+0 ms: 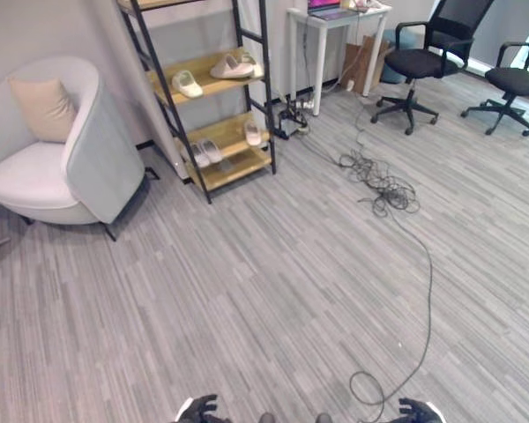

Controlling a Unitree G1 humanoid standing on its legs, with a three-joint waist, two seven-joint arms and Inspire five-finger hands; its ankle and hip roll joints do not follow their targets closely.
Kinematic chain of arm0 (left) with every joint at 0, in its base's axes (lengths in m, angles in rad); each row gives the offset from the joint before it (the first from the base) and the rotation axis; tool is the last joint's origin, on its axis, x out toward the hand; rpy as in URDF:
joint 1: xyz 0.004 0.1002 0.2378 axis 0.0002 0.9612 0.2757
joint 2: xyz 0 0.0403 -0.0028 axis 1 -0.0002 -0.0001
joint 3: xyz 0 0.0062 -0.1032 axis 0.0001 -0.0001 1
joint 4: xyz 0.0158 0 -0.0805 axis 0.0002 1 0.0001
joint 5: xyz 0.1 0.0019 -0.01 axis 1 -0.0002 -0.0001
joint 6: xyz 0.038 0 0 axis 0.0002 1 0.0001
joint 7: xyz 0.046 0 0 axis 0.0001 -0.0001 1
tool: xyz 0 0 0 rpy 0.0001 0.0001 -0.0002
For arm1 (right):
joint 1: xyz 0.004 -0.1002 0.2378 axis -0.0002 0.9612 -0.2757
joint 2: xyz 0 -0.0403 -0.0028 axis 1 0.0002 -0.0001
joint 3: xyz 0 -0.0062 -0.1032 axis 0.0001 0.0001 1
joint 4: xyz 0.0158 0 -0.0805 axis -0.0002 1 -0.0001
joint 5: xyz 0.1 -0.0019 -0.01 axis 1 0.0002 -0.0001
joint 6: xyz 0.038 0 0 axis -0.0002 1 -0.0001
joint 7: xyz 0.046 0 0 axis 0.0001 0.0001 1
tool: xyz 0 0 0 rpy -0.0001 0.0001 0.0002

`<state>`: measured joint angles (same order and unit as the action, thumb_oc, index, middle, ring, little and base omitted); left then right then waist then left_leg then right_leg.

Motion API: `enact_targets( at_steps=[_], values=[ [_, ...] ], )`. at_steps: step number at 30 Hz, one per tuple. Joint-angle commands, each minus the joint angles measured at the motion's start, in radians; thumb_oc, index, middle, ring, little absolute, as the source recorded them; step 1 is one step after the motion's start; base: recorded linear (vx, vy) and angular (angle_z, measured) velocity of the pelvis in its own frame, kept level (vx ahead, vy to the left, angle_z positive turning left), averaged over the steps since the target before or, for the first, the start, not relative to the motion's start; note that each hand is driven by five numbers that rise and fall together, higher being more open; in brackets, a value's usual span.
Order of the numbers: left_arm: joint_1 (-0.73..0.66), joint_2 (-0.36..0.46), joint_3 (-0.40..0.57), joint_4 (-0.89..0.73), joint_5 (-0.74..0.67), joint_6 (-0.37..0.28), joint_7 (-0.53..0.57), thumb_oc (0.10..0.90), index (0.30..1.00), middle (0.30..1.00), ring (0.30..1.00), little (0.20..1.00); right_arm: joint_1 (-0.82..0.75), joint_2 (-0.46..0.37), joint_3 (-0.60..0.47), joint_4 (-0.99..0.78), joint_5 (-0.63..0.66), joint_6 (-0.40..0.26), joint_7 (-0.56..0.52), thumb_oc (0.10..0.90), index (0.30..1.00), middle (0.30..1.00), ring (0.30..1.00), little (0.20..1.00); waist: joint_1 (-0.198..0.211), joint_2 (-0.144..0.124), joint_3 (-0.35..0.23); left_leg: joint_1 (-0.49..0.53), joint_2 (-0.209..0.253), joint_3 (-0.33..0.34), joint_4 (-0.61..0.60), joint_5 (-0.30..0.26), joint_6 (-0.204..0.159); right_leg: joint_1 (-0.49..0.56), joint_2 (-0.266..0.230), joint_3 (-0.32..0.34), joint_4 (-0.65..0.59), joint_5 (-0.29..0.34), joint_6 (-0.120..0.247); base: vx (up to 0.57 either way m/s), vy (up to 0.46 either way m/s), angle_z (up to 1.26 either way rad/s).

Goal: Arrange the slippers neatly on the shoe rack.

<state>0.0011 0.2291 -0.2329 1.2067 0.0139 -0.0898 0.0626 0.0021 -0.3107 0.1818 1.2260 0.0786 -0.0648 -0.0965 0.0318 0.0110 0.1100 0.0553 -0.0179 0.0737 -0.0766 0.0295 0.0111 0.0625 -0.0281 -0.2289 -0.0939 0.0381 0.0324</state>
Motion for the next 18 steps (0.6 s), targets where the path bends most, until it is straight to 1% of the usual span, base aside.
enact_targets(
  at_steps=[1, 15, 18],
  values=[
    [-0.077, -0.006, -0.034, 0.031, 0.031, -0.021, 0.014, 0.800, 0.900, 0.900, 0.900, 0.900, -0.025, -0.012, 0.027, 0.015, -0.020, -0.018, -0.019, 0.800, 0.900, 0.900, 0.900, 0.900, 0.012, -0.019, -0.022, -0.007, 0.040, 0.016, -0.011, -0.009, -0.074, 0.029, -0.034, -0.023, 0.032, -0.074, 0.086, 0.00, 0.000, 0.00],
    [-0.083, -0.012, -0.039, 0.043, 0.027, -0.014, 0.011, 0.800, 0.900, 0.900, 0.900, 0.900, -0.019, -0.009, 0.019, 0.033, -0.018, -0.012, -0.016, 0.800, 0.900, 0.900, 0.900, 0.900, 0.002, -0.015, -0.013, -0.001, 0.047, 0.007, 0.000, -0.014, -0.074, 0.021, -0.032, -0.025, 0.080, -0.106, 0.069, 0.01, -0.010, 0.01],
    [-0.085, -0.013, -0.056, 0.039, 0.043, -0.014, 0.014, 0.800, 0.900, 0.900, 0.900, 0.900, -0.027, -0.015, 0.021, 0.021, -0.019, -0.013, -0.017, 0.800, 0.900, 0.900, 0.900, 0.900, -0.002, -0.011, -0.010, -0.002, 0.052, 0.006, 0.002, -0.013, -0.076, 0.008, -0.029, -0.020, 0.101, -0.114, 0.063, 0.03, -0.057, 0.01]
  ],
)
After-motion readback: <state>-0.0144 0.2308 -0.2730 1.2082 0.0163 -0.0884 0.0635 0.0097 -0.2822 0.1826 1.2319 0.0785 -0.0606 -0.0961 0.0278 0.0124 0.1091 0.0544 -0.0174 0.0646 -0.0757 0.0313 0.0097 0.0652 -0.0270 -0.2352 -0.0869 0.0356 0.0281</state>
